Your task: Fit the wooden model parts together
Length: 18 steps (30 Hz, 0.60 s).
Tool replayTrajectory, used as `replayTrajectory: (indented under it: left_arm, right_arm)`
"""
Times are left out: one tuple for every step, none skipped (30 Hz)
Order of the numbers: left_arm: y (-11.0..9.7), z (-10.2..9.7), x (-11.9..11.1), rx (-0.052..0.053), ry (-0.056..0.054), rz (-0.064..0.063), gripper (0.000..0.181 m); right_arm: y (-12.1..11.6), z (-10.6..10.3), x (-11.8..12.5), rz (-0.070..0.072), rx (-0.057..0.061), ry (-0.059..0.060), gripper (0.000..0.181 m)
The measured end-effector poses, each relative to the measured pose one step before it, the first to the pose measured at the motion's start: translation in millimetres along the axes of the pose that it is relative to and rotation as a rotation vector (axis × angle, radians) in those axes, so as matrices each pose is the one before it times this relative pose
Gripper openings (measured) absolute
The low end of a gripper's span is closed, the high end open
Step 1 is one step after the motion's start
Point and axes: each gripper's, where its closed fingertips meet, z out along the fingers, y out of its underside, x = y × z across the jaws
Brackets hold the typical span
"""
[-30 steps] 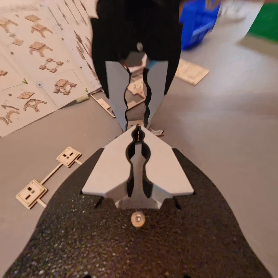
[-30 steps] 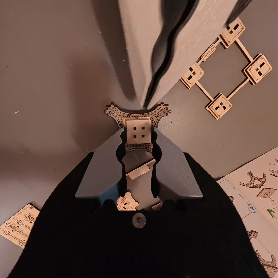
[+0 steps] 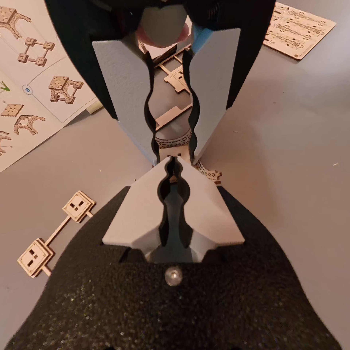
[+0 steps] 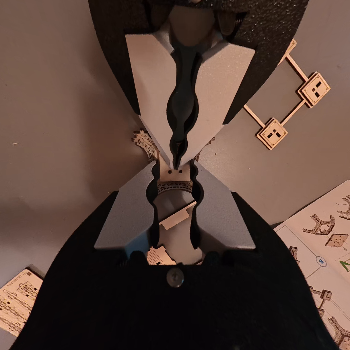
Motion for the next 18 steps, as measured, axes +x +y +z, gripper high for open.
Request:
replayTrajectory:
  left_arm:
    - [0.11,-0.03,-0.08,0.0008,-0.0097,0.0107,0.0]
    - [-0.01,0.07,-0.01,-0.0001,-0.0159,0.0179,0.0]
    - [0.05,-0.07,-0.13,-0.0005,-0.0188,0.0209,0.0]
    - [0.0,0.06,-0.05,0.0004,-0.0149,0.0182,0.0]
    - [-0.1,-0.04,0.02,0.0033,-0.0074,0.0079,0.0]
    - [0.36,0.03,0.13,-0.0021,-0.0013,-0.0013,0.0]
    - [0.13,-0.12,0.48,-0.0015,0.0075,-0.0102,0.0]
    - [0.16,-0.04,0.09,-0.0003,0.0069,-0.0124,0.0]
    - [0.05,0.03,0.09,-0.0007,0.0031,-0.0054,0.0]
    - [-0.01,0.04,-0.1,0.0,0.0,-0.0005,0.0]
    - [0.05,-0.02,0.06,-0.0007,-0.0039,0.0024,0.0]
    - [0.05,-0.01,-0.09,0.0004,-0.0027,0.0,0.0]
    - [0.03,0.08,-0.06,-0.0007,0.0003,-0.0011,0.0]
    - [-0.03,0.06,0.08,0.0001,0.004,-0.0048,0.0]
    - [-0.02,-0.04,0.0,0.0005,0.0061,-0.0065,0.0]
    - [-0.12,0.07,-0.07,0.0015,0.0051,-0.0042,0.0]
    - [-0.09,0.0,0.03,-0.0002,0.0005,-0.0003,0.0]
    - [-0.07,0.04,0.0,0.0005,0.0,0.0,0.0]
  right_arm:
    - [0.03,0.19,-0.01,-0.0037,-0.0025,0.0062,0.03]
    - [0.11,0.11,0.02,-0.0038,-0.0054,0.0058,0.03]
    - [0.09,0.18,0.04,-0.0017,-0.0089,0.0041,0.03]
    - [0.11,0.12,-0.09,-0.0012,-0.0119,0.0015,0.03]
    - [-0.23,0.2,-0.09,-0.0067,-0.0106,0.0022,0.03]
    - [0.24,0.24,0.03,-0.0004,-0.0025,0.0039,0.03]
    - [-0.01,0.31,-0.21,0.0131,0.0024,0.0022,0.03]
    - [-0.18,0.4,-0.32,0.0058,0.0029,0.0035,0.03]
    - [0.02,0.05,0.08,-0.0002,0.001,0.0054,0.03]
    - [0.1,0.03,0.06,0.005,0.0014,0.0006,0.03]
    - [0.0,0.02,0.0,0.0002,0.0006,-0.0002,0.03]
    - [0.01,0.08,-0.03,-0.0015,-0.0036,0.0024,0.03]
    - [-0.04,0.01,0.08,0.0023,-0.0006,0.0013,0.03]
    - [0.06,-0.02,0.07,0.0052,0.0024,-0.0005,0.03]
    - [-0.09,-0.04,0.05,0.0019,0.0006,-0.0003,0.03]
    - [-0.15,-0.04,0.07,-0.0056,-0.0023,0.0007,0.03]
    - [-0.17,-0.14,-0.01,-0.0044,0.0007,-0.0024,0.03]
    - [-0.08,-0.21,-0.01,-0.0061,0.0001,-0.001,0.03]
